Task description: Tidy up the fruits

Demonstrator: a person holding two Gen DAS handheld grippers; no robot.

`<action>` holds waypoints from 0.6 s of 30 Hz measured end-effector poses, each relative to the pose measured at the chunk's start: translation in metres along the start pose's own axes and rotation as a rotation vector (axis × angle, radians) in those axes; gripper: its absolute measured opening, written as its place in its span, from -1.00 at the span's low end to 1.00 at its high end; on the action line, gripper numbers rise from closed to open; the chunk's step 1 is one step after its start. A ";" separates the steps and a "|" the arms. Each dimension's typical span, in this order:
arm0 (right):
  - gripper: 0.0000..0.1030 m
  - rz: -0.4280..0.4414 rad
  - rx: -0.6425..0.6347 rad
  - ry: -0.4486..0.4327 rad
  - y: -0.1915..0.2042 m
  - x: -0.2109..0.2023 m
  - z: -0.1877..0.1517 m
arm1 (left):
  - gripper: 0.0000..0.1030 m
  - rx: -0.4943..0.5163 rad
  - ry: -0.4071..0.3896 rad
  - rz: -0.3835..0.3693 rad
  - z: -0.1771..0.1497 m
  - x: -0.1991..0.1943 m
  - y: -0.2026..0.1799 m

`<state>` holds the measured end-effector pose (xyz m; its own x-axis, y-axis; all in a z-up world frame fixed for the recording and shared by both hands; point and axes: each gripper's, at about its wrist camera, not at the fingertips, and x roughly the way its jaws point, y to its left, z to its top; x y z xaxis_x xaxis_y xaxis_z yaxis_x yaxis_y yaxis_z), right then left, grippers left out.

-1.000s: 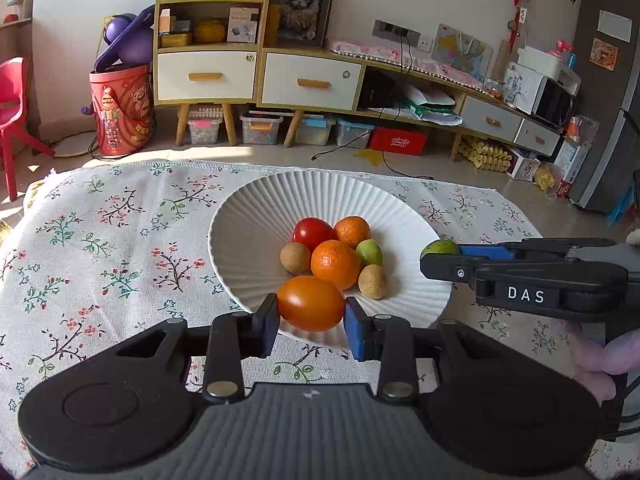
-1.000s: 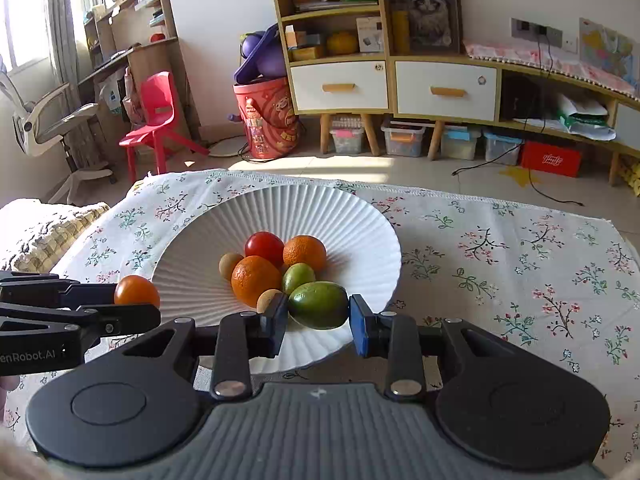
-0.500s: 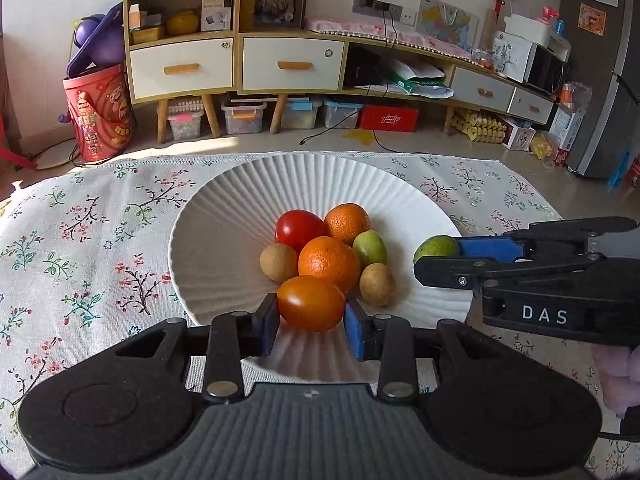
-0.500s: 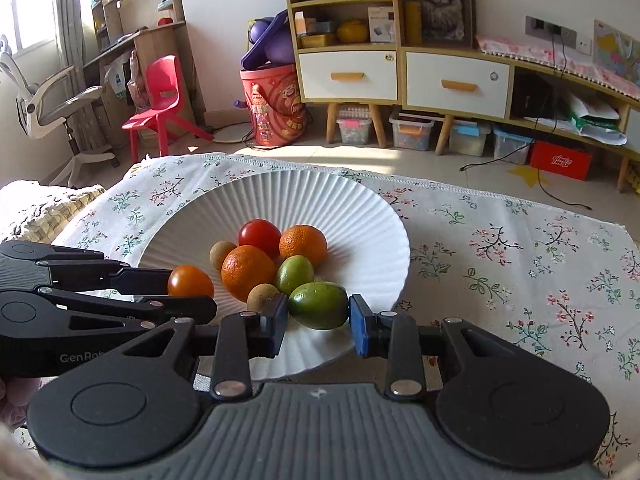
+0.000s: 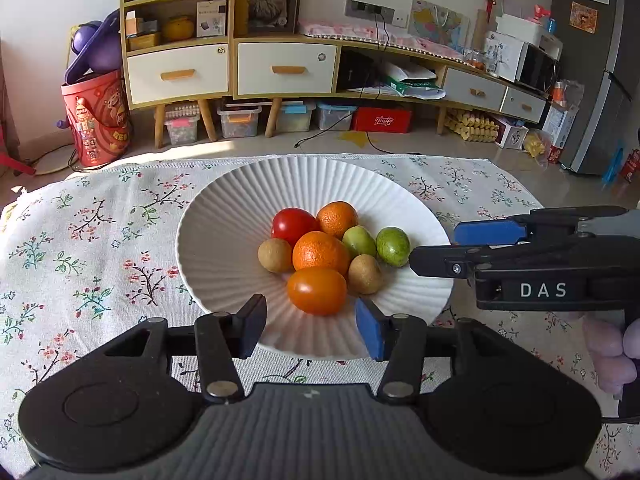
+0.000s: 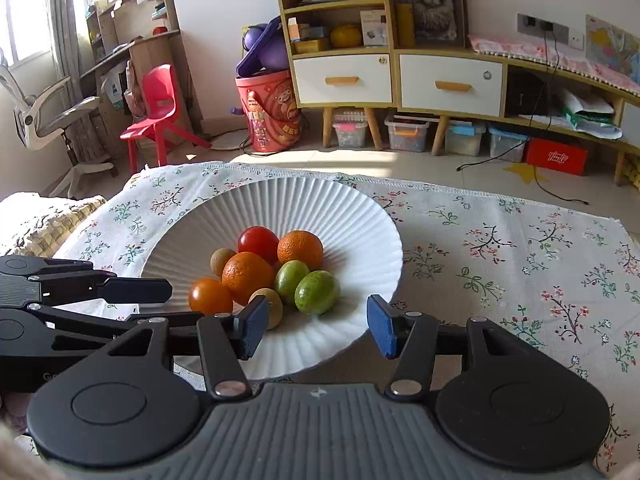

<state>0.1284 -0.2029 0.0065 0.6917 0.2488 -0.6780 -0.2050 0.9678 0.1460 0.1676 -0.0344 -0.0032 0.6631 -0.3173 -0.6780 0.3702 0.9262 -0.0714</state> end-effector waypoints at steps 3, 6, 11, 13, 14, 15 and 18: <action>0.08 -0.018 0.003 -0.013 0.001 -0.010 0.000 | -0.02 -0.004 -0.004 0.015 -0.002 -0.010 -0.001; 0.28 -0.032 0.040 -0.020 0.003 -0.020 -0.001 | 0.18 -0.013 0.008 0.030 -0.007 -0.019 -0.003; 0.47 -0.059 0.059 -0.009 0.014 -0.035 -0.007 | 0.40 -0.035 0.022 0.030 -0.018 -0.037 -0.007; 0.49 -0.075 0.067 -0.012 0.020 -0.041 -0.009 | 0.49 -0.051 0.029 0.035 -0.022 -0.044 -0.007; 0.53 -0.075 0.078 -0.008 0.022 -0.044 -0.010 | 0.50 -0.057 0.031 0.040 -0.024 -0.048 -0.007; 0.56 -0.074 0.088 -0.002 0.023 -0.047 -0.012 | 0.55 -0.064 0.033 0.044 -0.026 -0.052 -0.007; 0.67 -0.102 0.108 -0.005 0.025 -0.057 -0.017 | 0.67 -0.080 0.039 0.040 -0.032 -0.062 -0.007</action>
<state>0.0718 -0.1931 0.0361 0.7089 0.1490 -0.6894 -0.0578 0.9864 0.1537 0.1027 -0.0148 0.0162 0.6499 -0.2729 -0.7093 0.2897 0.9518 -0.1007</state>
